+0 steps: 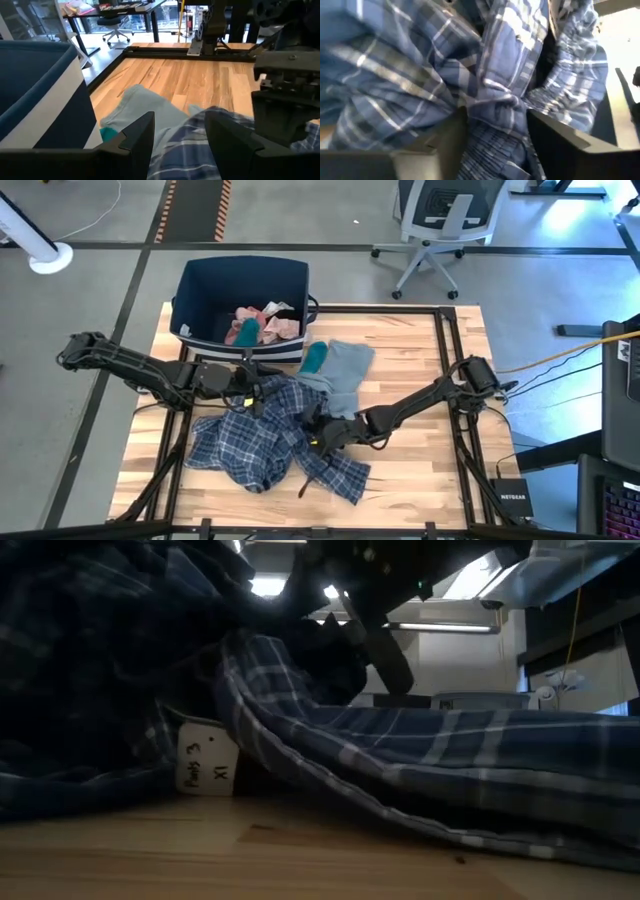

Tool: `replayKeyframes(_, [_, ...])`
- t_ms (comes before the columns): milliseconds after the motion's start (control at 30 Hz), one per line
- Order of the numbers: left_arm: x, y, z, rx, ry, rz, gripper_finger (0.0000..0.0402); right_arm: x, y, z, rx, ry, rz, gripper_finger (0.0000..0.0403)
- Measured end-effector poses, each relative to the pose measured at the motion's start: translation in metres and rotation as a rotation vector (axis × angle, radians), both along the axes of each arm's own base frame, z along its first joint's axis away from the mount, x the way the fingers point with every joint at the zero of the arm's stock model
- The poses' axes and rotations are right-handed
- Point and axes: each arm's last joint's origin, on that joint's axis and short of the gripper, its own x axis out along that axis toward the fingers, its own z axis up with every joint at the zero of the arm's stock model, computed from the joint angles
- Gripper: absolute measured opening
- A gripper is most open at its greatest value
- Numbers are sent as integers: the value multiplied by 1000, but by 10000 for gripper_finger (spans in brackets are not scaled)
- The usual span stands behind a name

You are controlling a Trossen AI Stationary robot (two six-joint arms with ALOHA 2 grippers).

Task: Sort clothes
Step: Move the blue patterned pajama to the middle right

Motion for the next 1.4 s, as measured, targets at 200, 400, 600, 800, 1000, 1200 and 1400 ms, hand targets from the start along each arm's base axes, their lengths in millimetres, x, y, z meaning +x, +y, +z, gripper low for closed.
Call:
replayKeyframes(200, [0,0,0,-4,-3,1,169,-3,-6,-5,-64,61,-60,63])
replayKeyframes(400, [0,0,0,-3,-2,1,169,-12,-11,5,-152,87,-156,35])
replayKeyframes(600, [0,-1,0,-3,1,-2,169,-39,-6,49,-160,57,-193,15])
replayKeyframes(800, [0,-1,0,-3,0,-3,169,-79,-8,99,-174,-13,-287,26])
replayKeyframes(1000, [0,-1,0,-3,0,-3,169,-131,-13,148,-232,-130,-416,17])
replayKeyframes(1200, [0,-1,0,-3,0,-3,169,-183,-24,186,-197,-276,-516,19])
replayKeyframes(1400, [0,-1,0,-3,0,-3,169,-218,-32,209,-164,-382,-558,17])
